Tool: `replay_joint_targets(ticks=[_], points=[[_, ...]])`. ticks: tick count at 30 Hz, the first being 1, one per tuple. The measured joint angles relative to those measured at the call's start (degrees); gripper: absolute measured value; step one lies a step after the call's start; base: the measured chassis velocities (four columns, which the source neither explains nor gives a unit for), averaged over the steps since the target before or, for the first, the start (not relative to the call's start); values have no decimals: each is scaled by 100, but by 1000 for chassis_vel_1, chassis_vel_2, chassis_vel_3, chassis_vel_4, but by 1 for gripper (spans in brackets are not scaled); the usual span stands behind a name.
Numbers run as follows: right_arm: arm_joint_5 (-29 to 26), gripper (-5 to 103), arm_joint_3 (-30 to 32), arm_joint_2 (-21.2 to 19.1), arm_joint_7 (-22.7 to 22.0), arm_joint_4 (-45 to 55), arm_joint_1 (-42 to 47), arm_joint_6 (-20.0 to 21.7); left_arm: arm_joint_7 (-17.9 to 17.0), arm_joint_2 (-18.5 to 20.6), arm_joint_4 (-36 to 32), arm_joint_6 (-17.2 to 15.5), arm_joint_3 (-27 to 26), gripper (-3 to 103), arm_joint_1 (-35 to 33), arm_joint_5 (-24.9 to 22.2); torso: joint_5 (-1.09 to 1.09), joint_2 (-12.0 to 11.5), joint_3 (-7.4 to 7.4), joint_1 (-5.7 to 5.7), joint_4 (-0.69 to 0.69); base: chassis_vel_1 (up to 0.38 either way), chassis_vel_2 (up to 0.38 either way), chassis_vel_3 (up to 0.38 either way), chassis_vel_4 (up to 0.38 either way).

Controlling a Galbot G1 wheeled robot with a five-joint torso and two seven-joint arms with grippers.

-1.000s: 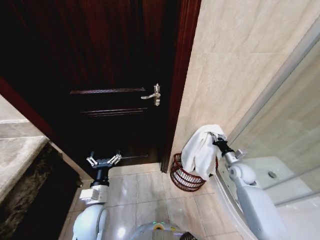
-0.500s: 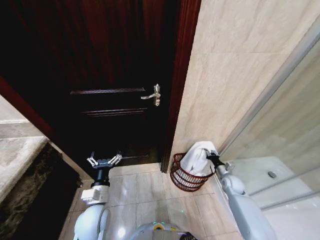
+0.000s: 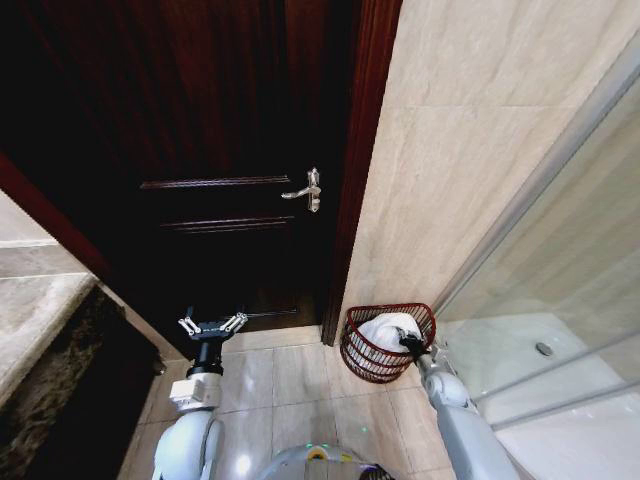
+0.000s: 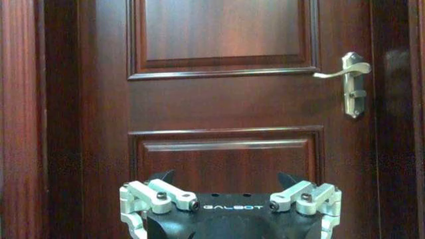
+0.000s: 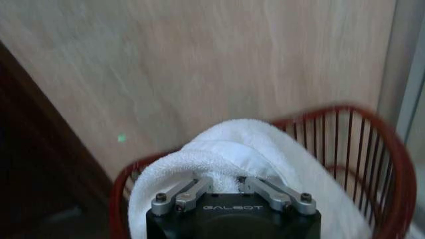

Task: Discard the used towel into the hamper.

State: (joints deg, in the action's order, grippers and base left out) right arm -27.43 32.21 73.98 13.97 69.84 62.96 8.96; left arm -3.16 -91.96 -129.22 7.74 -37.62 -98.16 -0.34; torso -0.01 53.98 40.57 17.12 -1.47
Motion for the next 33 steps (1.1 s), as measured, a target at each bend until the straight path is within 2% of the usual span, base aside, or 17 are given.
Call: replay_joint_targets(ticks=[2, 3, 4, 5, 7, 8, 10, 13, 16, 19, 21, 23, 26, 27, 28, 32, 33], points=[[-112, 9, -33, -49, -94, 24, -53, 426, -9, 72, -39, -40, -59, 100, -51, -95, 0, 1, 0, 0, 0, 0, 0, 0, 0], [-276, 9, -67, -85, -275, 33, -169, 1047, -46, 153, -63, -70, -122, 100, -88, -202, 0, 1, 0, 0, 0, 0, 0, 0, 0], [-276, 9, -67, -85, -275, 33, -169, 1047, -46, 153, -63, -70, -122, 100, -88, -202, 0, 1, 0, 0, 0, 0, 0, 0, 0], [-341, 9, -72, -94, -320, 22, -225, 1310, -68, 180, -66, -80, -148, 100, -94, -251, 1, 2, 0, 0, 0, 0, 0, 0, 0], [-429, 9, -78, -169, -349, -151, -442, 2150, -126, 254, -94, -113, -202, 100, -121, -398, -1, 2, 0, 1, 1, 0, 0, 0, 0], [-429, 9, -78, -169, -349, -151, -442, 2150, -126, 254, -94, -113, -202, 100, -121, -398, -1, 2, 0, 1, 1, 0, 0, 0, 0], [-318, 9, -78, -220, -292, -537, -717, 2539, -152, 349, -143, -159, -229, 100, -170, -530, 1, 3, 1, 1, 1, 0, 0, 0, 0], [-174, 9, -98, -213, -262, -1186, -1166, 2621, -201, 447, -154, -179, -240, 100, -200, -623, 2, 3, 2, 2, -1, 0, 0, 0, 0], [155, 9, -80, -133, -103, -1730, -1620, 2392, -237, 516, -154, -184, -240, 100, -231, -685, 3, 3, 3, 3, 1, 0, 0, 0, 0], [222, 8, -69, -122, -32, -1751, -1686, 2233, -240, 570, -155, -184, -239, 100, -238, -704, 2, 3, 3, 3, 2, 0, 0, 0, 0], [273, 18, -92, -161, -3, -1547, -1645, 1930, -248, 657, -127, -186, -241, 100, -193, -752, 4, 4, 3, 3, 0, 0, 0, 0, 0], [288, 24, -122, -220, -1, -1347, -1578, 1928, -252, 683, -98, -194, -239, 100, -152, -778, 4, 4, 3, 3, 0, 0, 0, 0, 0], [189, 41, -233, -435, -34, -666, -1332, 2318, -254, 721, -23, -262, -196, 100, -13, -861, 0, 5, 3, 2, -2, 0, 0, 0, 0], [156, 41, -272, -505, -34, -519, -1282, 2442, -254, 730, 3, -293, -181, 100, 34, -876, 1, 5, 3, 3, -2, 0, 0, 0, 0], [156, 41, -272, -505, -34, -519, -1282, 2442, -254, 730, 3, -293, -181, 100, 34, -876, 1, 5, 3, 3, -2, 0, 0, 0, 0], [175, 63, -350, -731, -34, -245, -1253, 2659, -242, 697, 113, -444, -152, 100, 240, -895, 2, 5, 3, 3, -1, 0, 0, 0, 0], [175, 63, -350, -731, -34, -245, -1253, 2659, -242, 697, 113, -444, -152, 100, 240, -895, 2, 5, 3, 3, -1, 0, 0, 0, 0]])
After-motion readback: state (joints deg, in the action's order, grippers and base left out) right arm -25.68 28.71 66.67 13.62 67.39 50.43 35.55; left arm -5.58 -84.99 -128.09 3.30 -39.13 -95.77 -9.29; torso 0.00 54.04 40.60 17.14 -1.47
